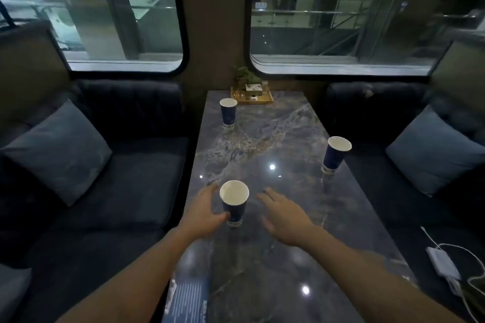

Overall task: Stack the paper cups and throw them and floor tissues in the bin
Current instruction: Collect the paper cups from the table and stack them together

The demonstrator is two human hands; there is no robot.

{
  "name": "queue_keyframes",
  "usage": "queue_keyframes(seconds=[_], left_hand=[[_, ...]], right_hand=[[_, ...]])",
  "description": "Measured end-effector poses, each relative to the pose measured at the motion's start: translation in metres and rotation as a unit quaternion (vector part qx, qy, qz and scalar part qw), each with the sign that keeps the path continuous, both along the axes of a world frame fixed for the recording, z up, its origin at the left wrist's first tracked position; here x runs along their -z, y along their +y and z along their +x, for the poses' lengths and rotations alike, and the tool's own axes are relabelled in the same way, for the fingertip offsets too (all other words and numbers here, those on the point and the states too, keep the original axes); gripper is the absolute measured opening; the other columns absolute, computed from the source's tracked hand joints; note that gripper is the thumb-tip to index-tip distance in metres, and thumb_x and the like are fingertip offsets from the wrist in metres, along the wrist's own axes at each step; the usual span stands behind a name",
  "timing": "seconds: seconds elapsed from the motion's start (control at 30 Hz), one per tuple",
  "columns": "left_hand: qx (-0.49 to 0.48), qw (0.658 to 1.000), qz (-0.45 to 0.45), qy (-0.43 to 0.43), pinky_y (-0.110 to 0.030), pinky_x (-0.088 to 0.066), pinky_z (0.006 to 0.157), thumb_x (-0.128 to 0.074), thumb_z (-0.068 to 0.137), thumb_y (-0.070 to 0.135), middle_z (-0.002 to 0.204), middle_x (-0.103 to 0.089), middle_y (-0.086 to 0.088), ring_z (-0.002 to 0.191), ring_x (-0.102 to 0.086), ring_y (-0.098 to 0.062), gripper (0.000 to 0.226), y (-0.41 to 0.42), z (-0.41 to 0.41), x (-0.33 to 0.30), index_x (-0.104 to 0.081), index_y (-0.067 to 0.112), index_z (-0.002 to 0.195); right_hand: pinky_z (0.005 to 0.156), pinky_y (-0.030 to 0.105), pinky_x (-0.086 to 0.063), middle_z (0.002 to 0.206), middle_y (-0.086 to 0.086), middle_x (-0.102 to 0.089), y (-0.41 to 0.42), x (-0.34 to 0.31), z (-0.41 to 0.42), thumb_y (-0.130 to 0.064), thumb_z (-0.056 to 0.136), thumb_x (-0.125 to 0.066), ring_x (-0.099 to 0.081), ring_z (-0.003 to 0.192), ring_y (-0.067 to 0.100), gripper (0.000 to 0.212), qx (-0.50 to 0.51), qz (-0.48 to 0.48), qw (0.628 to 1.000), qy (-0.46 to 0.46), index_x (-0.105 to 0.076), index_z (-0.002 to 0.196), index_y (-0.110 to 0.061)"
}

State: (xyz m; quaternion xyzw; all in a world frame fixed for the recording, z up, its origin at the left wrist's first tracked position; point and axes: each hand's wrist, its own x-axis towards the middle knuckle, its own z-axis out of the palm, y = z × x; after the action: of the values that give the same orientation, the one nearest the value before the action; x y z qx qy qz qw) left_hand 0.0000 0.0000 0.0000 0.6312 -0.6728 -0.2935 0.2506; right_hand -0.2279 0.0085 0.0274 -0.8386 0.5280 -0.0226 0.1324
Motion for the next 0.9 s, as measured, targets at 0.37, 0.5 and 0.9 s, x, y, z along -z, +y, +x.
queue_keyframes(seconds=[0.37,0.5,0.9], left_hand=[[0.056,0.996,-0.013,0.061,-0.028,-0.045,0.085,-0.087,0.053,0.036,0.109,-0.052,0.01,0.104,-0.05,-0.012,0.069,-0.069,0.004,0.046,-0.055,0.023,0.112],[0.086,0.996,-0.005,0.021,-0.031,-0.047,0.076,-0.085,0.051,0.048,0.102,-0.054,0.008,0.095,-0.053,-0.009,0.063,-0.086,0.004,0.059,-0.049,0.032,0.1],[0.113,0.988,-0.013,0.1,-0.024,-0.045,0.08,-0.074,0.049,0.05,0.107,-0.059,0.012,0.095,-0.056,-0.003,0.079,-0.095,-0.006,0.056,-0.057,0.019,0.119]], right_hand=[[0.096,0.046,-0.046,0.149,0.006,-0.035,-0.05,0.035,0.051,-0.018,0.087,-0.047,-0.048,0.122,0.036,0.051,-0.001,0.06,0.997,0.047,-0.039,0.138,-0.018],[0.094,0.046,-0.048,0.135,0.01,-0.048,-0.062,0.044,0.053,-0.016,0.085,-0.047,-0.05,0.119,0.035,0.048,0.005,0.08,0.996,0.049,-0.047,0.132,-0.016],[0.09,0.043,-0.047,0.124,0.014,-0.055,-0.082,0.058,0.052,-0.009,0.089,-0.053,-0.049,0.116,0.035,0.029,0.033,0.081,0.994,0.059,-0.059,0.117,-0.008]])
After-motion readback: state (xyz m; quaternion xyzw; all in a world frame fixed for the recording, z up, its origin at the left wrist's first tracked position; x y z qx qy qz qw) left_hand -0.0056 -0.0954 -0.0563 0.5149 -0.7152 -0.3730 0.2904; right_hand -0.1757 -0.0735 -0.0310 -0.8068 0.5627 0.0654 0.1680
